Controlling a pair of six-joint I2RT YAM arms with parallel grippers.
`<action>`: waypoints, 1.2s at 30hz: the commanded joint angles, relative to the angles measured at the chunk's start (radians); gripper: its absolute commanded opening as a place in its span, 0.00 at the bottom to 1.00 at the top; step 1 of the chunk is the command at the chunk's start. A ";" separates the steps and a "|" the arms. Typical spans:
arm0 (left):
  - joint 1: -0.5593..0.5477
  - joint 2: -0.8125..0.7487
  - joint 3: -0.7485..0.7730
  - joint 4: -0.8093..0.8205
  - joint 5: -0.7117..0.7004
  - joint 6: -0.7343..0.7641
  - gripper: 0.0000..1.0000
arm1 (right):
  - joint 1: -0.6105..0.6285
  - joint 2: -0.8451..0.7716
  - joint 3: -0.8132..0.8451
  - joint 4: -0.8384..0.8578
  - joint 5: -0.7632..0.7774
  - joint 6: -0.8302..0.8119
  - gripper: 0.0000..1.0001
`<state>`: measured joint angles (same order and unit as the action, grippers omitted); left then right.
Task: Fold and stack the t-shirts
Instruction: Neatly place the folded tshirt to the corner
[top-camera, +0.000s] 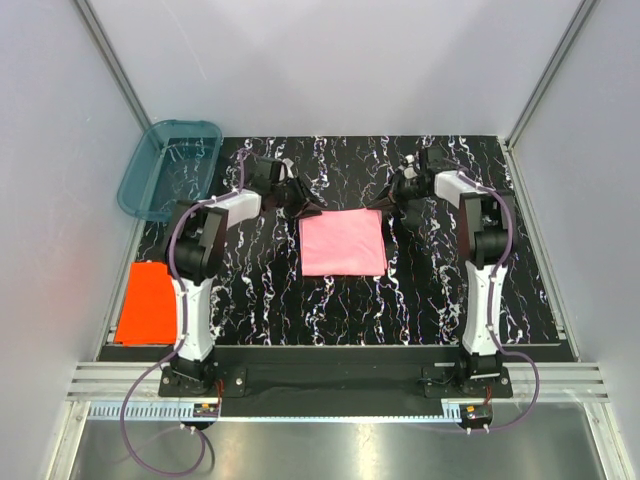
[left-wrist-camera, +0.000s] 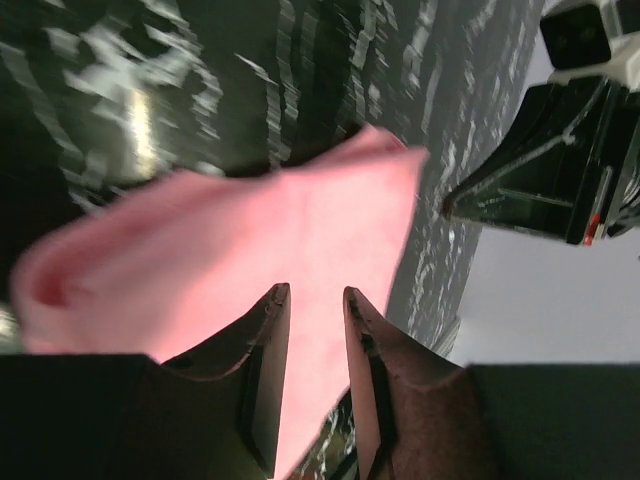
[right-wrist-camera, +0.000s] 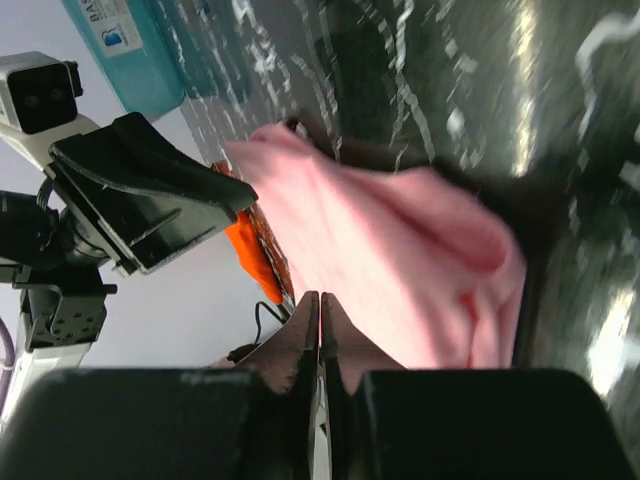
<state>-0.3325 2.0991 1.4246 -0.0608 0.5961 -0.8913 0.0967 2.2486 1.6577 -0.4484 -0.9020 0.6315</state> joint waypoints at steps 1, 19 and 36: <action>0.053 0.064 0.060 0.104 0.037 -0.040 0.31 | 0.006 0.098 0.080 0.103 -0.069 0.077 0.08; -0.020 -0.309 -0.065 -0.194 -0.044 0.189 0.42 | -0.014 -0.189 0.030 -0.182 0.161 -0.062 0.39; -0.106 -0.174 -0.441 0.141 0.074 0.029 0.20 | 0.161 -0.169 -0.493 0.274 -0.118 0.025 0.00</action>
<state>-0.4431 1.8977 1.0245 -0.0227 0.6292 -0.8471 0.2901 2.0464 1.1801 -0.2859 -0.9356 0.6758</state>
